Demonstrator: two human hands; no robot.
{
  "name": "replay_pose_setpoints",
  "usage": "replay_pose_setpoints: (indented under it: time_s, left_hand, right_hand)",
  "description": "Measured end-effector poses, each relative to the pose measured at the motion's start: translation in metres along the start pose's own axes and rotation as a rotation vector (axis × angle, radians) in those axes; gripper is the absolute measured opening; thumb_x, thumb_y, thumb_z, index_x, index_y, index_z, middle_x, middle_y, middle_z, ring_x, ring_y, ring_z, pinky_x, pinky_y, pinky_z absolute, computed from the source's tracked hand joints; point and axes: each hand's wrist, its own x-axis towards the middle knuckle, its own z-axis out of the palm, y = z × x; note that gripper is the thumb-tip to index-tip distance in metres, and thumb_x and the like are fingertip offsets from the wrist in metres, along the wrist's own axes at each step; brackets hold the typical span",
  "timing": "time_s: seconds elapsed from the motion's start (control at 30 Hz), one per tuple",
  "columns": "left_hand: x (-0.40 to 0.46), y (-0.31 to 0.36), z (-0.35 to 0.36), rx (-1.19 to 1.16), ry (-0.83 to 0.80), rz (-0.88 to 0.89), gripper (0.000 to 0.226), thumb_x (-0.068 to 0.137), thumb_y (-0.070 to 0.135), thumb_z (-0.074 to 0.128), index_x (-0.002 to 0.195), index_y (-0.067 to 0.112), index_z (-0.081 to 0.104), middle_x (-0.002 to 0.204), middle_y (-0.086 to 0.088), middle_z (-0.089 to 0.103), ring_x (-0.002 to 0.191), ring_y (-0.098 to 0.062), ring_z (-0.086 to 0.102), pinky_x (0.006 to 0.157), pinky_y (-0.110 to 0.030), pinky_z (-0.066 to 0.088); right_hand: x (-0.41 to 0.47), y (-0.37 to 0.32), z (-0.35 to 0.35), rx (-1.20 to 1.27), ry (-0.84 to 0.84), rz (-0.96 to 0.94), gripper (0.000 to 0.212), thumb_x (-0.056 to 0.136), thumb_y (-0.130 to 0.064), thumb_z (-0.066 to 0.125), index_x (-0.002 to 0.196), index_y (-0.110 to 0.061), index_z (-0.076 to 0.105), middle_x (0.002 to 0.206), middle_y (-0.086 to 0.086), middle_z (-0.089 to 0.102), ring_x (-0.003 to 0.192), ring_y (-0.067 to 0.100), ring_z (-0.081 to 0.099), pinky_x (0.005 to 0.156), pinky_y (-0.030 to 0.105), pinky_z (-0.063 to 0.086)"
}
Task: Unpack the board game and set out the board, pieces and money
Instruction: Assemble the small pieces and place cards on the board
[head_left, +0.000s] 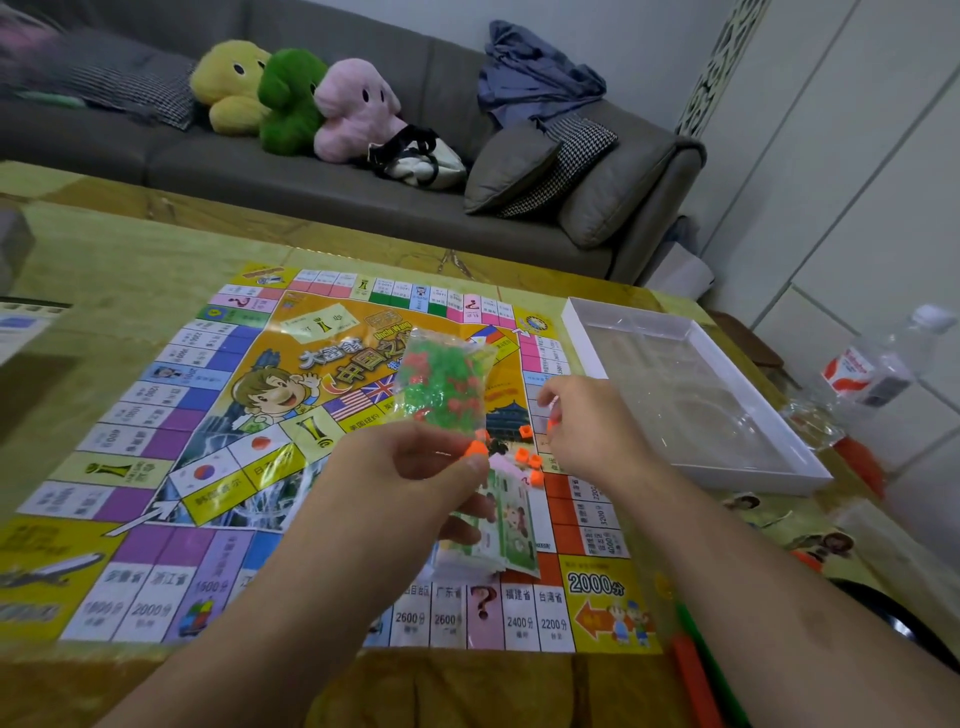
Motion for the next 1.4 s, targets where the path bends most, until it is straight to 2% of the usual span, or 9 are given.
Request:
replay_pose_setpoints:
  time_s: [0.2,0.37,0.63,0.83,0.93,1.07,1.17,1.3,1.4]
  left_hand:
    - [0.0,0.001,0.0,0.001,-0.017,-0.011,0.009,0.092,0.013,0.075,0.1,0.015,0.075,0.078,-0.005,0.079,0.072,-0.023,0.077,0.068,-0.037,0.066]
    - [0.0,0.001,-0.003,0.016,-0.01,0.003,0.008,0.092,0.013,0.075,0.098,0.017,0.076,0.078,-0.003,0.079,0.072,-0.022,0.077,0.071,-0.041,0.066]
    - [-0.001,0.003,-0.003,0.042,-0.009,0.014,0.006,0.092,0.015,0.075,0.097,0.017,0.075,0.077,0.0,0.079,0.072,-0.019,0.077,0.074,-0.043,0.066]
    - [0.001,0.003,-0.003,0.052,0.002,0.003,0.004,0.092,0.015,0.076,0.096,0.017,0.076,0.078,-0.001,0.079,0.073,-0.021,0.077,0.077,-0.046,0.065]
    - [0.001,0.002,-0.004,0.037,0.009,-0.006,0.002,0.092,0.016,0.076,0.093,0.018,0.076,0.08,-0.002,0.08,0.079,-0.028,0.077,0.08,-0.052,0.063]
    - [0.005,-0.001,-0.007,0.008,0.02,-0.035,0.007,0.094,0.01,0.072,0.098,0.015,0.074,0.08,-0.006,0.08,0.076,-0.038,0.073,0.073,-0.046,0.06]
    - [0.008,0.0,-0.005,-0.062,-0.011,-0.128,0.022,0.097,-0.003,0.061,0.1,0.012,0.076,0.075,-0.01,0.075,0.062,-0.024,0.064,0.06,-0.037,0.054]
    - [0.008,0.003,0.012,-0.255,-0.133,-0.372,0.013,0.097,0.005,0.063,0.093,-0.004,0.071,0.064,-0.014,0.062,0.047,-0.018,0.051,0.042,-0.024,0.042]
    - [-0.001,-0.001,0.015,-0.315,-0.252,-0.316,0.022,0.1,0.018,0.062,0.098,-0.003,0.068,0.068,-0.011,0.059,0.049,-0.015,0.047,0.043,-0.024,0.038]
  right_hand:
    - [-0.001,0.001,0.0,-0.008,-0.012,0.011,0.021,0.097,-0.009,0.068,0.096,-0.028,0.075,0.113,0.001,0.071,0.103,0.022,0.065,0.081,0.042,0.062]
    - [-0.002,-0.005,-0.007,0.172,-0.014,-0.084,0.028,0.093,0.003,0.069,0.101,-0.022,0.078,0.098,-0.005,0.071,0.091,0.01,0.067,0.07,0.02,0.05]
    - [0.0,-0.009,-0.001,0.128,-0.072,-0.107,0.023,0.097,-0.005,0.07,0.1,-0.026,0.08,0.112,-0.001,0.07,0.104,0.019,0.064,0.087,0.035,0.059]
    - [-0.002,-0.007,0.006,0.107,-0.04,-0.102,0.018,0.1,-0.012,0.07,0.108,-0.025,0.079,0.112,-0.002,0.063,0.105,0.017,0.056,0.076,0.027,0.049]
    - [-0.006,-0.006,0.005,0.096,0.024,-0.12,0.014,0.098,-0.017,0.072,0.1,-0.03,0.077,0.108,-0.006,0.07,0.103,0.015,0.062,0.079,0.033,0.056]
    - [-0.031,-0.009,-0.016,0.548,0.072,-0.095,0.02,0.088,-0.009,0.082,0.093,-0.027,0.075,0.089,-0.008,0.075,0.085,0.009,0.073,0.071,0.031,0.063]
    - [-0.075,-0.018,-0.037,0.826,0.08,-0.125,0.018,0.086,-0.007,0.085,0.093,-0.021,0.075,0.089,-0.003,0.078,0.085,0.014,0.075,0.063,0.03,0.064]
    - [-0.119,-0.027,-0.044,0.907,0.06,-0.167,0.017,0.085,-0.01,0.086,0.093,-0.021,0.076,0.092,-0.002,0.08,0.089,0.019,0.077,0.074,0.038,0.064]
    - [-0.132,-0.031,-0.047,0.895,0.079,-0.192,0.019,0.082,-0.011,0.088,0.091,-0.023,0.077,0.091,-0.004,0.079,0.086,0.019,0.076,0.075,0.04,0.064]
